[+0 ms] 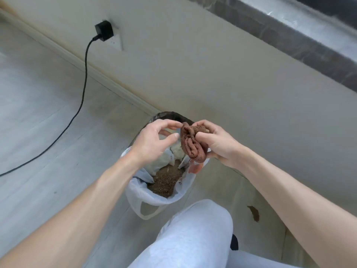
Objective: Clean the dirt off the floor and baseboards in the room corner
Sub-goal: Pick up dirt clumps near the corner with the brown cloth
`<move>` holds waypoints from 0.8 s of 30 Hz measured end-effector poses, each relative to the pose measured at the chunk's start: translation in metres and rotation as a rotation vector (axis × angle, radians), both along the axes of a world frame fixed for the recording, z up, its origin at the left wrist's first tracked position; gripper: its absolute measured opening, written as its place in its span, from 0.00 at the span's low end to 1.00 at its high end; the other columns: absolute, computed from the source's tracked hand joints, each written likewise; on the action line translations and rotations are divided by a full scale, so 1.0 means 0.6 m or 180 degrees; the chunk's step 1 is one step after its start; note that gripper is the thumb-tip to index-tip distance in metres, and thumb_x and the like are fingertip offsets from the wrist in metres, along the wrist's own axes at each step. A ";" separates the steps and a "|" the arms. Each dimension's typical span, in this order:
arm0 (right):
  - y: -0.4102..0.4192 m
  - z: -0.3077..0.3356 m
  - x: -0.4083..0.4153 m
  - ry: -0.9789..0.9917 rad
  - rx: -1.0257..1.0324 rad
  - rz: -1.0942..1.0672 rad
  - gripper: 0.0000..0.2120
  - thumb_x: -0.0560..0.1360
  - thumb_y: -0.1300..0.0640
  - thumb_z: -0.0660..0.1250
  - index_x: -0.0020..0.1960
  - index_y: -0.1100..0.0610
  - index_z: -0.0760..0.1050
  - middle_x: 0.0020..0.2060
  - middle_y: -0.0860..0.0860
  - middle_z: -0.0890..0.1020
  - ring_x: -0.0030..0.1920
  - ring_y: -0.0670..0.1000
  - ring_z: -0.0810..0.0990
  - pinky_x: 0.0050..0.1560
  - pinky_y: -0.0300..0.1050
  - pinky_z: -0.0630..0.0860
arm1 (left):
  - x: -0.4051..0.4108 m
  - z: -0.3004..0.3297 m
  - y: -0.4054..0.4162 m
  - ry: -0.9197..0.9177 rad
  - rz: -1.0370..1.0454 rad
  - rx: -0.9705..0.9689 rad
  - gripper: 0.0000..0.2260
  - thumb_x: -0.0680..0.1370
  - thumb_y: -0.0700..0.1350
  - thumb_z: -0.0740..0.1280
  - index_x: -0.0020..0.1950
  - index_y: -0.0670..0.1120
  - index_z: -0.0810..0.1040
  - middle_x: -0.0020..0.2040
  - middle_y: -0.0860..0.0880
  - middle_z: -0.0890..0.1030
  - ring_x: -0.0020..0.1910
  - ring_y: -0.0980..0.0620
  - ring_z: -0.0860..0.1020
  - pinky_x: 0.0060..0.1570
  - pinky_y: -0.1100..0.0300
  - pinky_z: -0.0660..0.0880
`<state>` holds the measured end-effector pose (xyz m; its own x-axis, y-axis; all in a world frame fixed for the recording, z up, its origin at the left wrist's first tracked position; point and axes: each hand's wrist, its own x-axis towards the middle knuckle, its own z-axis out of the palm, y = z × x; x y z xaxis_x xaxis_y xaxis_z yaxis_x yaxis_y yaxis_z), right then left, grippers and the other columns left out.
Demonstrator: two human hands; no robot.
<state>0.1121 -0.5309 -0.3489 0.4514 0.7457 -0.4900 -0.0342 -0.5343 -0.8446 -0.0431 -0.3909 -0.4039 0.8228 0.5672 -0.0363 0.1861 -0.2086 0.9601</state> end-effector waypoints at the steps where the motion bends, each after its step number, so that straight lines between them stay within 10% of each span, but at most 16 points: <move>1: 0.005 -0.002 -0.006 0.0004 -0.0089 -0.0015 0.13 0.78 0.65 0.64 0.57 0.51 0.78 0.44 0.50 0.84 0.40 0.50 0.84 0.45 0.60 0.84 | -0.006 -0.008 -0.003 0.0019 -0.0027 0.0050 0.13 0.79 0.43 0.72 0.62 0.55 0.83 0.59 0.56 0.82 0.52 0.60 0.81 0.54 0.63 0.76; 9: 0.011 -0.010 -0.038 0.0574 -0.0381 -0.0630 0.19 0.74 0.58 0.59 0.61 0.55 0.81 0.44 0.55 0.83 0.42 0.55 0.83 0.56 0.73 0.77 | -0.017 -0.038 -0.068 0.0044 0.0402 0.0043 0.21 0.76 0.58 0.71 0.69 0.55 0.79 0.63 0.60 0.78 0.61 0.62 0.77 0.60 0.57 0.76; 13: 0.021 -0.018 -0.052 0.0809 -0.0264 -0.1077 0.21 0.71 0.41 0.68 0.55 0.55 0.82 0.45 0.57 0.78 0.47 0.57 0.77 0.53 0.54 0.75 | -0.019 -0.037 -0.096 0.0095 0.0529 0.0129 0.30 0.74 0.60 0.75 0.73 0.53 0.74 0.67 0.59 0.75 0.67 0.61 0.73 0.67 0.61 0.70; 18: 0.032 -0.023 -0.065 0.0501 -0.0369 -0.1260 0.03 0.79 0.54 0.65 0.50 0.51 0.76 0.27 0.46 0.68 0.30 0.49 0.69 0.36 0.43 0.67 | -0.027 -0.045 -0.104 0.0035 0.0720 0.0132 0.30 0.76 0.56 0.74 0.75 0.50 0.72 0.71 0.56 0.73 0.71 0.60 0.70 0.73 0.59 0.67; 24: 0.033 -0.033 -0.069 0.0217 -0.0408 -0.1074 0.17 0.81 0.65 0.58 0.55 0.52 0.83 0.32 0.51 0.80 0.32 0.50 0.76 0.28 0.39 0.71 | -0.040 -0.047 -0.117 0.0270 -0.0074 0.0731 0.24 0.87 0.54 0.56 0.83 0.53 0.60 0.83 0.58 0.55 0.81 0.63 0.51 0.79 0.65 0.48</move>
